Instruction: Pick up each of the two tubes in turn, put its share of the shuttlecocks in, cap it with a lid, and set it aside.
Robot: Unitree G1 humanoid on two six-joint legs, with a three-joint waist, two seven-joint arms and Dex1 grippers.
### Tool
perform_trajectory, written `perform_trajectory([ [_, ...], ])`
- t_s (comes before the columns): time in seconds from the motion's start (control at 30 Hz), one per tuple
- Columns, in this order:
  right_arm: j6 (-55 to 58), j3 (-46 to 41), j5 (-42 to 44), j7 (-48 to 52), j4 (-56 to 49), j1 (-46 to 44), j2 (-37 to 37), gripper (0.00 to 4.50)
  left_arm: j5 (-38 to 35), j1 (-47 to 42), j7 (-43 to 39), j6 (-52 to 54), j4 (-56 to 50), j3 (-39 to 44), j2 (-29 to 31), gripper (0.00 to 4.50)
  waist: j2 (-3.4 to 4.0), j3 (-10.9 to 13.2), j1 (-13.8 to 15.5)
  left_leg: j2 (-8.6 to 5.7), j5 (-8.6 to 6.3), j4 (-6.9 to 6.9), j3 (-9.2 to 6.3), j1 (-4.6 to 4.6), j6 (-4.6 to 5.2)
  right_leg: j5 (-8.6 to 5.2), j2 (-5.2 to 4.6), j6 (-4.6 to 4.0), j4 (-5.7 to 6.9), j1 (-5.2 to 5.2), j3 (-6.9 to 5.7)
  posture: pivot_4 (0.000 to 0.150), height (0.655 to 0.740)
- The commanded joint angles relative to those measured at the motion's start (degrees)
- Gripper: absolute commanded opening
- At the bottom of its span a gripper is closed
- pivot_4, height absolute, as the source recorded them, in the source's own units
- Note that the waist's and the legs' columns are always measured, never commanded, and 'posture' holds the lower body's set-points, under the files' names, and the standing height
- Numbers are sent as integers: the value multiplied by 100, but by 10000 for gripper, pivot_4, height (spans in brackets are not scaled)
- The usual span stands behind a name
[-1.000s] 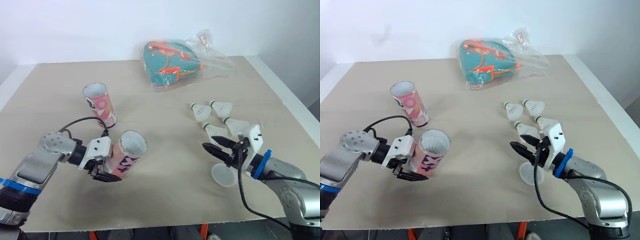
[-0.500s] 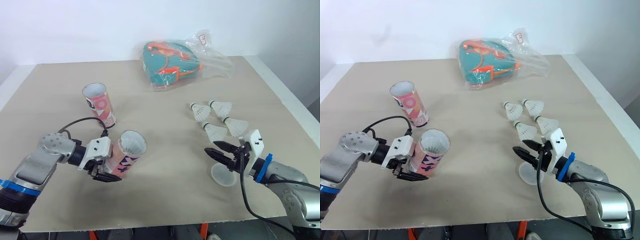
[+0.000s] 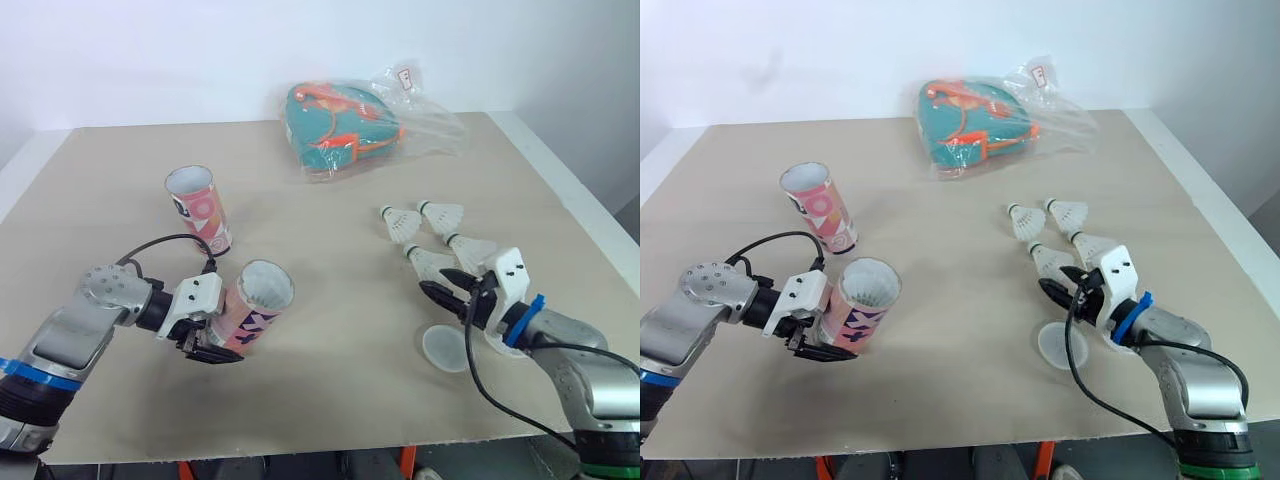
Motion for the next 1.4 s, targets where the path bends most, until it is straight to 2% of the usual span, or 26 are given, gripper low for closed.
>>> perform_trajectory([
  [0.03, -111, 33, -95, -66, 59, -230, 41, 26460, 81, 143, 29, 97, 15, -257, -23, 36515, 0, 0, 0, 0, 0, 0, 0, 0, 0, 0, 0, 0, 0, 0, 0, 1500, 7387],
  [0.37, -322, 331, -459, -181, 579, -745, 247, 26460, 71, 204, 104, 85, 7, -244, -41, 36515, 1, -1, -2, 0, 0, 0, 1, 0, 0, 1, -1, 0, 0, 1, 2, 1500, 7387],
  [0.47, -396, 332, -523, -208, 688, -793, 284, 18298, 63, 221, 131, 80, 1, -245, -38, 36515, 1, -1, 4, 0, 0, 0, 1, 1, 0, 2, 0, 0, 0, 0, 1, 1500, 7387],
  [0.57, -406, 327, -528, -190, 657, -783, 295, 4225, 63, 257, 147, 60, -4, -243, -33, 36515, 2, -1, 2, -1, 0, 0, 2, 0, 0, 2, -1, 0, 0, 1, 3, 1500, 7387],
  [0.6, -408, 320, -517, -173, 634, -771, 296, 928, 64, 262, 148, 58, -4, -242, -34, 36515, 2, -1, 2, -1, 0, 0, 3, 0, 0, 2, -1, 0, 0, 1, 4, 1500, 7387],
  [1.1, -243, 204, -166, 123, 24, -569, 199, 928, 51, 210, 122, 109, -51, -261, -54, 36515, 2, -1, 4, -1, 0, 0, 2, 1, 0, 3, -1, 0, 1, 1, 3, 1500, 7387],
  [1.2, 84, 84, 248, 361, -498, -294, 81, 10255, 63, 192, 127, 109, -29, -269, -63, 36515, 3, -1, 5, 0, 0, 0, 0, -1, 0, 2, 0, 0, 1, 0, 2, 1500, 7387],
  [1.37, 525, 105, 192, 102, -759, -225, -78, 33033, 58, 184, 114, 112, -28, -279, -63, 36515, 2, -1, 4, -1, 0, 5, 1, -1, 0, 6, -1, 4, 1, 1, 3, 1500, 7387],
  [1.4, 575, 107, 220, 83, -809, -223, -70, 33033, 58, 183, 110, 107, -28, -284, -63, 36515, 2, -1, 3, -1, 1, 6, 1, -1, 0, 7, -1, 4, 1, 1, 3, 1500, 7387],
])
